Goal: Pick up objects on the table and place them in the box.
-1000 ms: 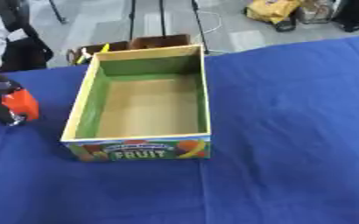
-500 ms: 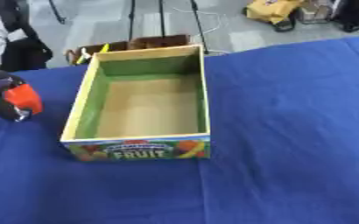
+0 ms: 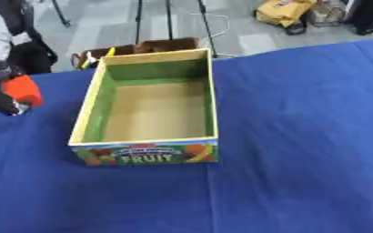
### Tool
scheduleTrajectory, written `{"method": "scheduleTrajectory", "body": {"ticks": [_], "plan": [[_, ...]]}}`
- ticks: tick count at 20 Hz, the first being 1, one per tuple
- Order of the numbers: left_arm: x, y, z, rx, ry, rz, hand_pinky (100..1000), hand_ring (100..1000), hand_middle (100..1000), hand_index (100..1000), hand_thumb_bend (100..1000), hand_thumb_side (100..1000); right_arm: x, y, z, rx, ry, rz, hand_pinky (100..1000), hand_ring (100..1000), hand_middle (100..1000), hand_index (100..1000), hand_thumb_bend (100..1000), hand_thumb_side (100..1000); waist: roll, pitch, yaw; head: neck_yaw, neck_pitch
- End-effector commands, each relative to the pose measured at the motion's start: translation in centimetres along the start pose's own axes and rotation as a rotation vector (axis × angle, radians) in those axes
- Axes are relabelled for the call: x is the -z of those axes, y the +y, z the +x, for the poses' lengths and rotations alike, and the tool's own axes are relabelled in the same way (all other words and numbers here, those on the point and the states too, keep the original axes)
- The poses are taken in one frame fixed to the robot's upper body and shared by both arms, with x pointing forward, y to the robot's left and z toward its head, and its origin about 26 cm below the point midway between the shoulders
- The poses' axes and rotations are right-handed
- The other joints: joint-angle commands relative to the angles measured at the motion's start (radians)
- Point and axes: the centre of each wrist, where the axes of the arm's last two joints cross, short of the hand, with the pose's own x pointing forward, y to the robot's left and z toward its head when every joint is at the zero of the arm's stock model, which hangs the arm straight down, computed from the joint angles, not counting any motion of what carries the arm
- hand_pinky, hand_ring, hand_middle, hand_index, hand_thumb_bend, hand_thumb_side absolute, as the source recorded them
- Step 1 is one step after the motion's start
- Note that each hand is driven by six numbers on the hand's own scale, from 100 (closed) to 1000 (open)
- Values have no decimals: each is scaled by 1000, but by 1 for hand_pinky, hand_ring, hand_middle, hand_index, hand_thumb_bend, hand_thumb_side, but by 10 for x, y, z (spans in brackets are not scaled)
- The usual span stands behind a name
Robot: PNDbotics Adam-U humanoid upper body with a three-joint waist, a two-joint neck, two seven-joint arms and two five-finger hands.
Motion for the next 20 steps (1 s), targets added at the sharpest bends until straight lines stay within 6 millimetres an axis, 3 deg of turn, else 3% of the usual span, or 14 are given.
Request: {"method": "scheduleTrajectory", "body": {"ticks": [1,13,20], "plan": [[-12,30,3,41,-12,80,485,554,455,492,100,334,5,-5,4,-4,-25,-10,729,682,674,803,281,1000,-6,-42,3,-9,7],[-49,75,54,133,-160,269,472,546,443,470,100,316,3,-5,2,-8,-14,-10,731,684,675,803,274,1000,-10,-59,16,-32,22],[-69,89,107,203,-260,328,471,558,448,478,100,306,-1,-4,1,-2,-1,-4,731,685,676,803,273,1000,-15,-90,30,-59,47]]}}
